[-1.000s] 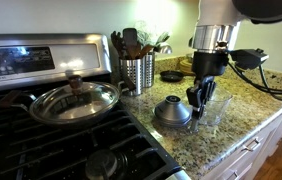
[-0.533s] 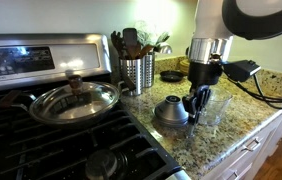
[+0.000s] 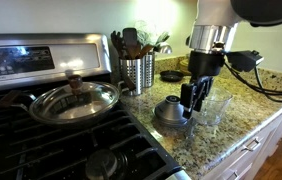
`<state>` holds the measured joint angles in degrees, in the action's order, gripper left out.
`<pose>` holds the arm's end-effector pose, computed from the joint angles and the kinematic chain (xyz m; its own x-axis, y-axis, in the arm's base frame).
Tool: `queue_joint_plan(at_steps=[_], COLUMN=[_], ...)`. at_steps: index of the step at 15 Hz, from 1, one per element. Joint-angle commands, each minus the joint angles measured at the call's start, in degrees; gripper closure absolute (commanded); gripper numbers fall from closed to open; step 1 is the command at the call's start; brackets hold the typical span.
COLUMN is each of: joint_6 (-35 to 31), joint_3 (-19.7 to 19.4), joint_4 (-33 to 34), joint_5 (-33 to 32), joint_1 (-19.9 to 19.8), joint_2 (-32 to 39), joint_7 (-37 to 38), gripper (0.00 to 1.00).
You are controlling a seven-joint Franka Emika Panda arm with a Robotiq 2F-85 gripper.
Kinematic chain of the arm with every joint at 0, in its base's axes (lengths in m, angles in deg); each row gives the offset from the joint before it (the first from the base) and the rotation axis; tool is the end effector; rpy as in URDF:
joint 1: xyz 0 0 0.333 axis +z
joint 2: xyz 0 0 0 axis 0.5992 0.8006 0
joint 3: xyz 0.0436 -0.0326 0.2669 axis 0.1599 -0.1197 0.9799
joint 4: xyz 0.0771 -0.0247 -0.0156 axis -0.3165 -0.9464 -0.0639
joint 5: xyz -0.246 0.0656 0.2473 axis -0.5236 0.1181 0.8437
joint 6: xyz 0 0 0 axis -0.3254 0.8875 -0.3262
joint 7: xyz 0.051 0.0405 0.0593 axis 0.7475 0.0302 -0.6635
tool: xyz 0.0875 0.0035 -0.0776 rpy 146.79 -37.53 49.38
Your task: Pick up the grey lid from the glass cup, pick up the central part of the cup and put it on the countertop.
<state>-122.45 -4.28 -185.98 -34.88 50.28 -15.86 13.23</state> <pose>0.3942 0.2081 0.2934 0.9558 0.2921 0.0334 0.2940 -0.9514 -0.0916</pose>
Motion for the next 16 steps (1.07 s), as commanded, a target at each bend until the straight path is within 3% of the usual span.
queue_joint_plan(at_steps=[1, 3, 9, 13, 16], joint_6=[5.8, 9.3, 18.5, 21.4, 19.2], joint_3=[-0.4, -0.8, -2.3, -3.3, -2.8], joint_4=[-1.3, -0.7, 1.4, 2.0, 1.8], joint_5=[0.7, 0.3, -0.4, -0.3, 0.0], joint_1=[0.5, 0.3, -0.6, -1.0, -0.8], joint_2=[-7.8, -10.7, -16.8, -18.3, -16.9], joint_7=[0.3, 0.5, 0.3, -0.1, 0.0], gripper=[0.05, 0.0, 0.0, 0.0, 0.0])
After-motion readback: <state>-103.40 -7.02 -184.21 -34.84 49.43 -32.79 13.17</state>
